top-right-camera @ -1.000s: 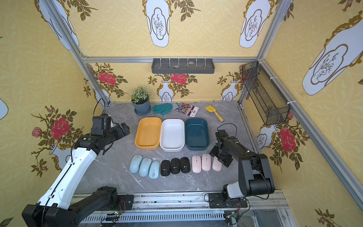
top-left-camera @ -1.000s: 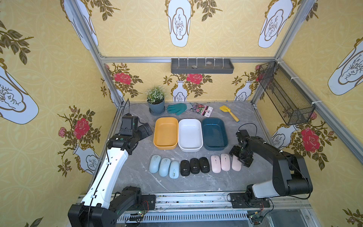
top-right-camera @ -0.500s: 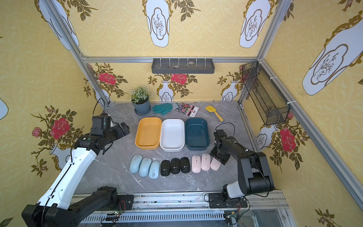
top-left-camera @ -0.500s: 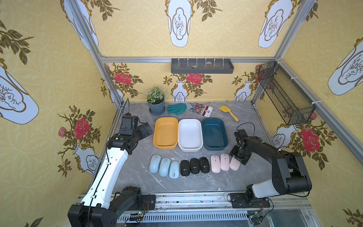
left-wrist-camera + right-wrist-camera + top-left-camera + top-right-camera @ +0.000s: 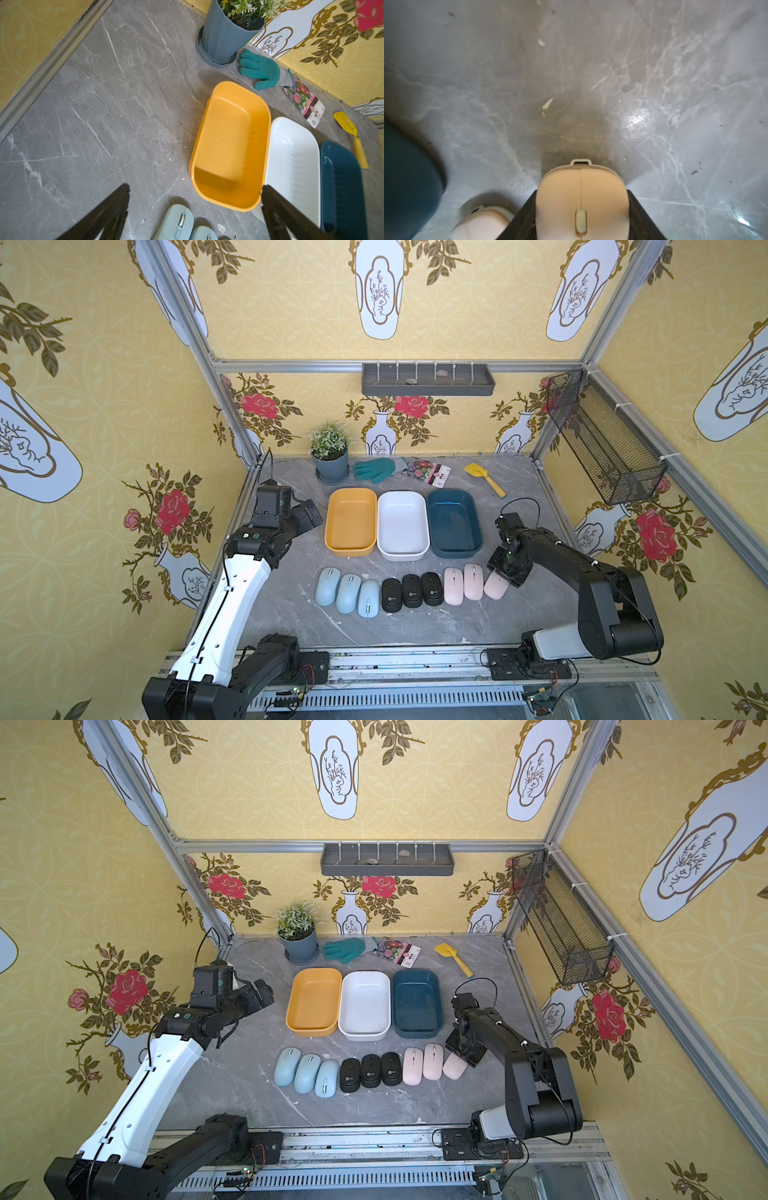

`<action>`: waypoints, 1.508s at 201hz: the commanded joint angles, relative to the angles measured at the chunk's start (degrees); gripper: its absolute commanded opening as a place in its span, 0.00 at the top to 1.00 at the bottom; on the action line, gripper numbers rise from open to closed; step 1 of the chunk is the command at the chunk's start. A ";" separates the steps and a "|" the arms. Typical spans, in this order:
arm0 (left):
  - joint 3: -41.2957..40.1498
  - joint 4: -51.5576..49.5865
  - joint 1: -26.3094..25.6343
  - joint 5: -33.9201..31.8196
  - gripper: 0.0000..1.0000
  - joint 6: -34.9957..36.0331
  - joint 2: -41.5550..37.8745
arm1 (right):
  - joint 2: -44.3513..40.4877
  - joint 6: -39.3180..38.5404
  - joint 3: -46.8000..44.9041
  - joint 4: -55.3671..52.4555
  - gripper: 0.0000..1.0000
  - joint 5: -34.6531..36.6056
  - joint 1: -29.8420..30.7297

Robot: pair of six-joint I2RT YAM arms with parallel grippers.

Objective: Place the mice by color into the storage box
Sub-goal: Pick up the mouse from the center of the board, then place the mouse in the storage box.

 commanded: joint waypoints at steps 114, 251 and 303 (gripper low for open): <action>-0.69 0.82 -0.02 -0.03 0.00 -1.15 0.79 | -1.15 -6.67 24.12 -11.23 0.51 -2.03 0.35; 1.61 -8.45 -5.58 8.10 0.02 4.40 2.61 | 32.38 -12.76 52.54 -1.50 0.52 -5.22 6.86; -1.27 -8.01 -8.44 9.49 0.02 3.39 1.11 | 38.76 -14.41 55.70 -1.70 0.52 -5.55 7.65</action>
